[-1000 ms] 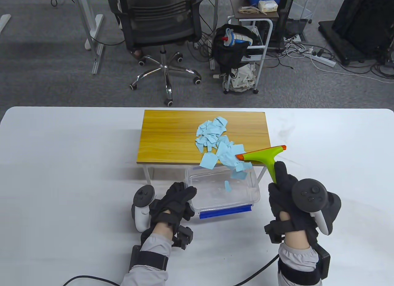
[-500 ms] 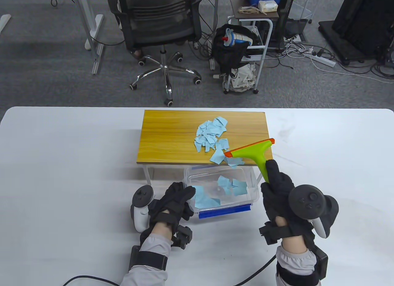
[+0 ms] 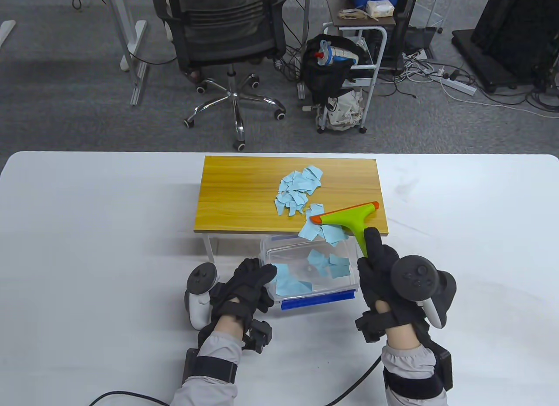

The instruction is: Scrape paper scraps from tabletop organizer into plastic storage box

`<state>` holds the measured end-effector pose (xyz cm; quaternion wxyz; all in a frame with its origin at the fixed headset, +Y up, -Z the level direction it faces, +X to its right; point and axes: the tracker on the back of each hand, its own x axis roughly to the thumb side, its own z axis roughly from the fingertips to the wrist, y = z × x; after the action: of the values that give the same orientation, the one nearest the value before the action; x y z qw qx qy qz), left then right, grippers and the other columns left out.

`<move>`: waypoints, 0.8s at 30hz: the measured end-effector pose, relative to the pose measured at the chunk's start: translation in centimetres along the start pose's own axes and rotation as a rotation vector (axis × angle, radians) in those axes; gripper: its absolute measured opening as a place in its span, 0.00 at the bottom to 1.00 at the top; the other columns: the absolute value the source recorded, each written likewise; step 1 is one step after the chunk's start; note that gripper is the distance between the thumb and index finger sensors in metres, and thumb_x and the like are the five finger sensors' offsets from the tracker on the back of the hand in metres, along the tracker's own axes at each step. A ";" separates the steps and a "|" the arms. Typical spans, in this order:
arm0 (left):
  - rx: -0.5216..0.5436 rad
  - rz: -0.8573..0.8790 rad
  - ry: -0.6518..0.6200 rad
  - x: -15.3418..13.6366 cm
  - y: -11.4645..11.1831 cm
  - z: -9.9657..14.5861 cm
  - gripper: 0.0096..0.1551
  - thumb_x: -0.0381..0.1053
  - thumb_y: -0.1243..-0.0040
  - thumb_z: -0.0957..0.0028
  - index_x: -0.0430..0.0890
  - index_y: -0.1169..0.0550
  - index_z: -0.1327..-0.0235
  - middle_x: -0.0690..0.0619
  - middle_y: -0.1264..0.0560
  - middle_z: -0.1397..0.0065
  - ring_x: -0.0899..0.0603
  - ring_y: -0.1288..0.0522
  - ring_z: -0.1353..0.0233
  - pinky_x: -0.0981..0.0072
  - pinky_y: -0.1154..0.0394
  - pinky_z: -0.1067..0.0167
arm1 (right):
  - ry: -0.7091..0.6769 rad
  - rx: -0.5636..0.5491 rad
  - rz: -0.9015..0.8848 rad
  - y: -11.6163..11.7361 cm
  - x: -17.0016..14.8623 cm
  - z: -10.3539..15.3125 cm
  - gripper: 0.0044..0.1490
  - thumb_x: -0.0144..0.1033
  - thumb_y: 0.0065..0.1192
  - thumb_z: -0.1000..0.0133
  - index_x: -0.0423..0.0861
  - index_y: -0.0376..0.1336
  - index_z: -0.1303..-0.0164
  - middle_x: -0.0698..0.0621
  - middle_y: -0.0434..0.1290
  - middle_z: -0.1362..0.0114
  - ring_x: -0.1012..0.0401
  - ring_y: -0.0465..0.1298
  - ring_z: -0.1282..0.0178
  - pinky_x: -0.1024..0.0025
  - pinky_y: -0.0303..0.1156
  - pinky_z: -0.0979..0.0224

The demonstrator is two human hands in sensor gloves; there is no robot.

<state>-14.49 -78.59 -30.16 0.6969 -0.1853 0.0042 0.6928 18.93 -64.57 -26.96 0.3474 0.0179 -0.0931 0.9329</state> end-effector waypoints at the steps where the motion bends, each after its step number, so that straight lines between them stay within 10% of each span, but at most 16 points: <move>1: 0.000 0.001 0.000 0.0 0.0 0.0 0.39 0.65 0.33 0.41 0.45 0.39 0.33 0.46 0.30 0.45 0.51 0.17 0.66 0.73 0.17 0.70 | 0.003 0.008 0.001 -0.2 0.1 0.1 0.38 0.30 0.67 0.45 0.40 0.57 0.24 0.24 0.68 0.35 0.42 0.82 0.60 0.58 0.82 0.63; 9: 0.005 0.007 -0.003 0.0 0.1 0.0 0.39 0.65 0.32 0.41 0.45 0.39 0.33 0.46 0.30 0.45 0.51 0.17 0.66 0.73 0.17 0.70 | 0.009 0.090 0.022 -2.2 0.9 0.9 0.39 0.29 0.69 0.46 0.39 0.58 0.24 0.23 0.70 0.36 0.42 0.83 0.63 0.57 0.82 0.66; 24: 0.044 -0.004 0.025 0.1 1.0 0.3 0.39 0.64 0.32 0.41 0.44 0.38 0.33 0.45 0.29 0.46 0.50 0.17 0.67 0.72 0.17 0.71 | -0.124 -0.138 0.026 -3.5 3.0 1.1 0.37 0.30 0.68 0.46 0.40 0.60 0.25 0.24 0.71 0.36 0.42 0.83 0.62 0.58 0.82 0.64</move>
<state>-15.53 -78.45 -30.15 0.7020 -0.1784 0.0279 0.6889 18.87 -60.28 -25.08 0.3291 0.0504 -0.1789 0.9258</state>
